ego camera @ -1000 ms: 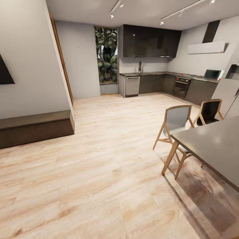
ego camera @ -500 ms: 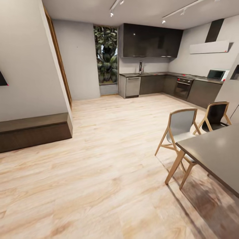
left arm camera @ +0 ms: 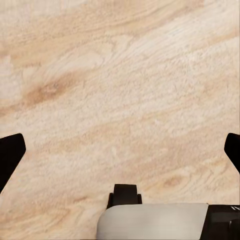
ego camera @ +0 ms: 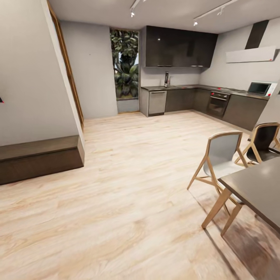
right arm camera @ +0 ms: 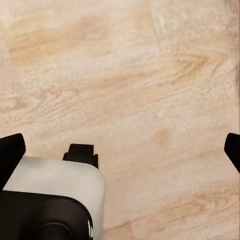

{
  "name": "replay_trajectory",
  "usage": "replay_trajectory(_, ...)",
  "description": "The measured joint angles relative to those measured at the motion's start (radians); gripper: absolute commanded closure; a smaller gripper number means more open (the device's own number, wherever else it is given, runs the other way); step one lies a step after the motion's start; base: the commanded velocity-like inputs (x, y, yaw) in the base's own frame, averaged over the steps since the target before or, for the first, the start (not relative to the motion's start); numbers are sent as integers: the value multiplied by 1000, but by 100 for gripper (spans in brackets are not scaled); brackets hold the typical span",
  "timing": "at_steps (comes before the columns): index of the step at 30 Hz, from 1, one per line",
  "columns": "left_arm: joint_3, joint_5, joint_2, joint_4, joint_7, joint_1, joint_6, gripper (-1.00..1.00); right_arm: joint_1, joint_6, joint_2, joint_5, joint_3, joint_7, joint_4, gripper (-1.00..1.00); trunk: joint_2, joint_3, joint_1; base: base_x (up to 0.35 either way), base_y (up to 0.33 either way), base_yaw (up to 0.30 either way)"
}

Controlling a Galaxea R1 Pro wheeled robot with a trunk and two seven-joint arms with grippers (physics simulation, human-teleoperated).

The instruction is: Pick up the poster from the kitchen countertop and hang it on one of the wall nails in the kitchen.

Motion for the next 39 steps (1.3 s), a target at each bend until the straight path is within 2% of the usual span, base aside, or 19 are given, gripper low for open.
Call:
replay_trajectory(18, 0, 0, 0, 0, 0, 0, 0, -100, 0, 0, 0, -1, -1, 0, 0, -100, 0, 0, 0, 334, 154, 0)
replay_trajectory(32, 0, 0, 1, 0, 0, 0, 0, -100, 0, 0, 0, -1, -1, 0, 0, -100, 0, 0, 0, 337, 18, -2)
replay_trajectory(39, 0, 0, 0, 0, 0, 0, 0, -100, 0, 1, 0, -1, -1, 1, -1, -100, 0, 0, 0, 337, 0, -171)
